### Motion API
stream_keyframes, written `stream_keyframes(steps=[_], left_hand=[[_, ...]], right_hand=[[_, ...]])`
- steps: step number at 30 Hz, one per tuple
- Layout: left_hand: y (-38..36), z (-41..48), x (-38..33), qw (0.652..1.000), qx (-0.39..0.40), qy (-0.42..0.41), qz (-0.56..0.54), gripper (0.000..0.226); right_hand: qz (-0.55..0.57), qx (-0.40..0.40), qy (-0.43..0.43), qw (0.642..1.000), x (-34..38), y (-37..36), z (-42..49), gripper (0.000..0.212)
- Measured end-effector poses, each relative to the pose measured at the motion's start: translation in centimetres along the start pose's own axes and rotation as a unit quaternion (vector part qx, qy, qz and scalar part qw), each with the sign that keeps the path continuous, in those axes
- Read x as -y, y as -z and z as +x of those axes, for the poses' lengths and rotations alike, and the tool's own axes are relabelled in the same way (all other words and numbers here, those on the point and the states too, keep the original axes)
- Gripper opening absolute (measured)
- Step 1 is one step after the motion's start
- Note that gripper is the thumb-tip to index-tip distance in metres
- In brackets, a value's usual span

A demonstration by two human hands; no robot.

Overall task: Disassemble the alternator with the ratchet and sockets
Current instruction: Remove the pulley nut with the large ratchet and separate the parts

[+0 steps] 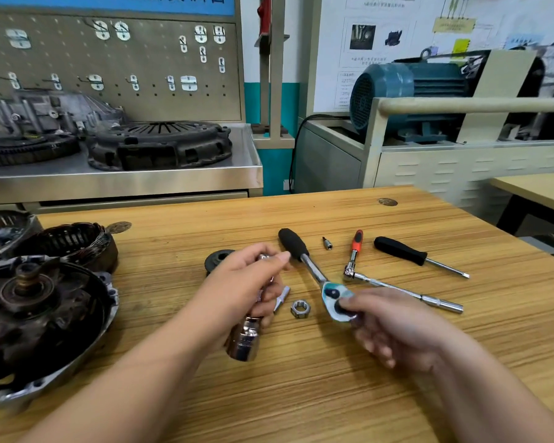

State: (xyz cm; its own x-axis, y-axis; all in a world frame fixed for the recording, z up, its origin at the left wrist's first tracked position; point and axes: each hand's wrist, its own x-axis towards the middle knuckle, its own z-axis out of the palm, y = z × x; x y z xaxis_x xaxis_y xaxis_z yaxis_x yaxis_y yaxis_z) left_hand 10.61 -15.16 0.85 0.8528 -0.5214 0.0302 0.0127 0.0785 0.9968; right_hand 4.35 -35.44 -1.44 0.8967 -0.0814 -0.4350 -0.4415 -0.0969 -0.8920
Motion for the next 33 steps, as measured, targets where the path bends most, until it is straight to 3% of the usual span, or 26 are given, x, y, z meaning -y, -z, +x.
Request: stream_keyframes(steps=[7, 8, 11, 12, 13, 15, 16, 18, 21, 24, 27, 30, 33], left_hand=[[0.1, 0.4, 0.5, 0.985, -0.034, -0.029, -0.169, 0.019], [0.1, 0.5, 0.5, 0.980, -0.033, -0.031, -0.194, 0.018], [0.3, 0.5, 0.6, 0.964, -0.034, -0.029, -0.262, 0.017], [0.2, 0.5, 0.6, 0.960, -0.038, -0.026, -0.275, 0.017], [0.1, 0.5, 0.6, 0.956, -0.046, -0.024, -0.288, 0.018], [-0.2, 0.6, 0.4, 0.945, -0.070, -0.024, -0.320, 0.023], [-0.4, 0.6, 0.3, 0.939, -0.087, -0.023, -0.332, 0.025], [-0.5, 0.7, 0.2, 0.926, -0.129, -0.020, -0.353, 0.037], [0.2, 0.8, -0.4, 0.913, -0.195, -0.026, -0.358, 0.048], [1.5, 1.0, -1.2, 0.915, -0.206, -0.005, -0.346, 0.055], [2.3, 1.2, -1.8, 0.929, -0.178, 0.032, -0.323, 0.059], [2.5, 1.9, -2.5, 0.933, -0.142, 0.062, -0.324, 0.055], [1.5, 3.5, -2.7, 0.943, -0.104, 0.082, -0.306, 0.061]], right_hand=[[-0.252, -0.133, 0.025, 0.958, 0.5, 0.4, -0.4, 0.020], [-0.303, -0.172, 0.026, 0.937, 0.8, 0.2, -0.6, 0.021], [-0.506, -0.309, 0.091, 0.800, 1.6, -0.7, -1.3, 0.032], [-0.498, -0.314, 0.157, 0.793, 1.9, -1.5, -1.6, 0.035], [-0.456, -0.280, 0.218, 0.816, 2.4, -2.5, -2.0, 0.041], [-0.343, -0.136, 0.278, 0.887, 3.5, -5.0, -2.7, 0.056], [-0.326, -0.070, 0.277, 0.901, 3.9, -6.3, -2.5, 0.059], [-0.325, -0.004, 0.267, 0.907, 4.5, -8.2, -1.5, 0.041], [-0.289, 0.026, 0.261, 0.921, 5.2, -10.2, -0.2, 0.014], [-0.274, 0.035, 0.250, 0.928, 4.9, -11.8, 0.7, 0.016], [-0.218, 0.028, 0.255, 0.942, 4.4, -12.8, 1.2, 0.021], [-0.101, 0.033, 0.193, 0.975, 4.4, -13.0, 1.0, 0.030], [-0.077, 0.000, 0.177, 0.981, 5.4, -12.2, 0.6, 0.012]])
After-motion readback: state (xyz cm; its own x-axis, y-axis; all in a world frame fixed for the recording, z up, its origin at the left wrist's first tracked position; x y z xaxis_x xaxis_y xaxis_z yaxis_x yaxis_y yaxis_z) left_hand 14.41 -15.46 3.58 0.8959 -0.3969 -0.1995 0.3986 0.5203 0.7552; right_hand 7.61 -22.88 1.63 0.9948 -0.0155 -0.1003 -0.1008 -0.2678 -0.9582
